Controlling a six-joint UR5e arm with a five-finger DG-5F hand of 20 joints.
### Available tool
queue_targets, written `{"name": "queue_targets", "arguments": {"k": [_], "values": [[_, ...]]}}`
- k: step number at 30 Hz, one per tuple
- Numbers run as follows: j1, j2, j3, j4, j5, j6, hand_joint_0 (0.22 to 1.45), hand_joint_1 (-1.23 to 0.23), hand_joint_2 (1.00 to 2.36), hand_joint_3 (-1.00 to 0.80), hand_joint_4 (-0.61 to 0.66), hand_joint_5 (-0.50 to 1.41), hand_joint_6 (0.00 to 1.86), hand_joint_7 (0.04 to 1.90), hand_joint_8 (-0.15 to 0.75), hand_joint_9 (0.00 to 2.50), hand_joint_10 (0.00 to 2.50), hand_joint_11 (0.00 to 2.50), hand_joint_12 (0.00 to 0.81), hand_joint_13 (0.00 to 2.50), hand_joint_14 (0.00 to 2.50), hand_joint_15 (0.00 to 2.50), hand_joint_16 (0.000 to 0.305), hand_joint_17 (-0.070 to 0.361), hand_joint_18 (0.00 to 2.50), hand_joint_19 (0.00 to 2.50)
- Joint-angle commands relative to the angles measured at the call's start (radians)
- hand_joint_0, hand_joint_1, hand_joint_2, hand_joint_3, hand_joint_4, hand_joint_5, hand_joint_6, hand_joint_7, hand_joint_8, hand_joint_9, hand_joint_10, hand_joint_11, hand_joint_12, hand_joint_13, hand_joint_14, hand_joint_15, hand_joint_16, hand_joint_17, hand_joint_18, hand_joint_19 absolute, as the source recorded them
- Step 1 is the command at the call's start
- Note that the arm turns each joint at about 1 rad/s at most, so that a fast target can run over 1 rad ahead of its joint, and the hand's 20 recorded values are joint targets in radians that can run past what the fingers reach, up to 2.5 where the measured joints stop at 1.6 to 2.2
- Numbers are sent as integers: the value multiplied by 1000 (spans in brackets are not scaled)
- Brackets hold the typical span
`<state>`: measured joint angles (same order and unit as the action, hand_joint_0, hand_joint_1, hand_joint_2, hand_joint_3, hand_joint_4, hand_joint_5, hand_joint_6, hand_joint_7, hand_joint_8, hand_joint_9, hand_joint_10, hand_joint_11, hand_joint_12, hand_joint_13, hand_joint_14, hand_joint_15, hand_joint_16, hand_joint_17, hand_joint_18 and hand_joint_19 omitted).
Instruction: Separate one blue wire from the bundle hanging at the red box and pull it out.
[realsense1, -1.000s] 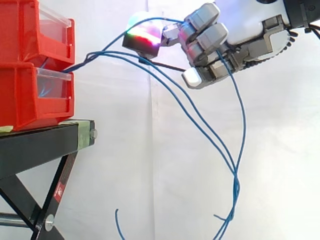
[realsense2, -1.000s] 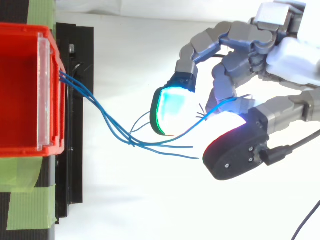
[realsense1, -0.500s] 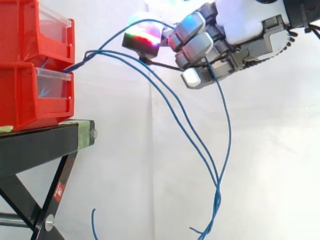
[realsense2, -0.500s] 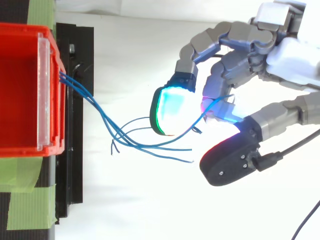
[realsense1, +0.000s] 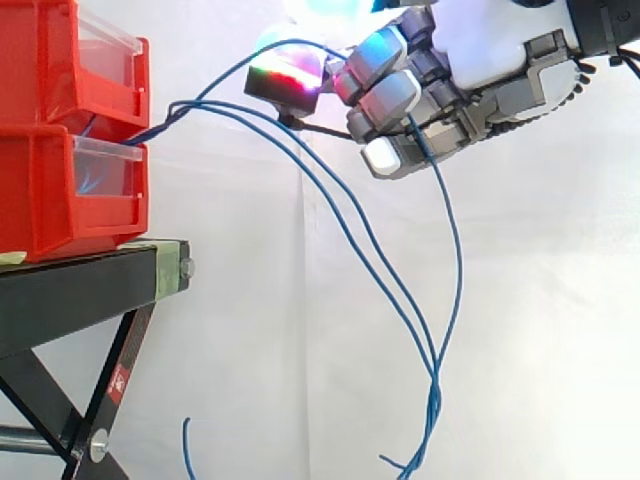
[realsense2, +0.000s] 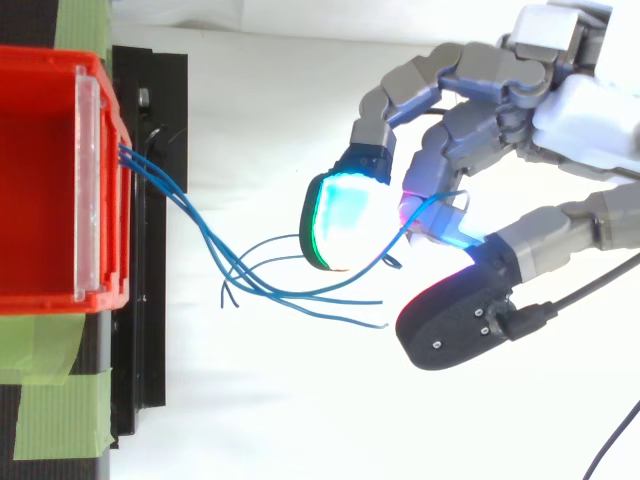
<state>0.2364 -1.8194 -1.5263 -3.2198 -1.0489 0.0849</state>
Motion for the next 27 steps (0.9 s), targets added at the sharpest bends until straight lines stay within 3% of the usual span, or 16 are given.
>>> {"name": "queue_targets", "arguments": {"k": [1,12,27], "values": [[1,0,0,0,0,-1,638,-1025,1000,-500,206,-239,946,869,298,709,762,1552,372,677,727,1561,51,114,806,666],[0,0,0,0,0,1,693,-1014,1000,-500,203,-239,951,855,301,706,791,1527,371,688,734,1563,50,113,811,664],[0,0,0,0,0,1,729,-931,1014,-334,192,-222,960,834,307,761,865,1494,374,744,729,1564,49,110,831,700]]}}
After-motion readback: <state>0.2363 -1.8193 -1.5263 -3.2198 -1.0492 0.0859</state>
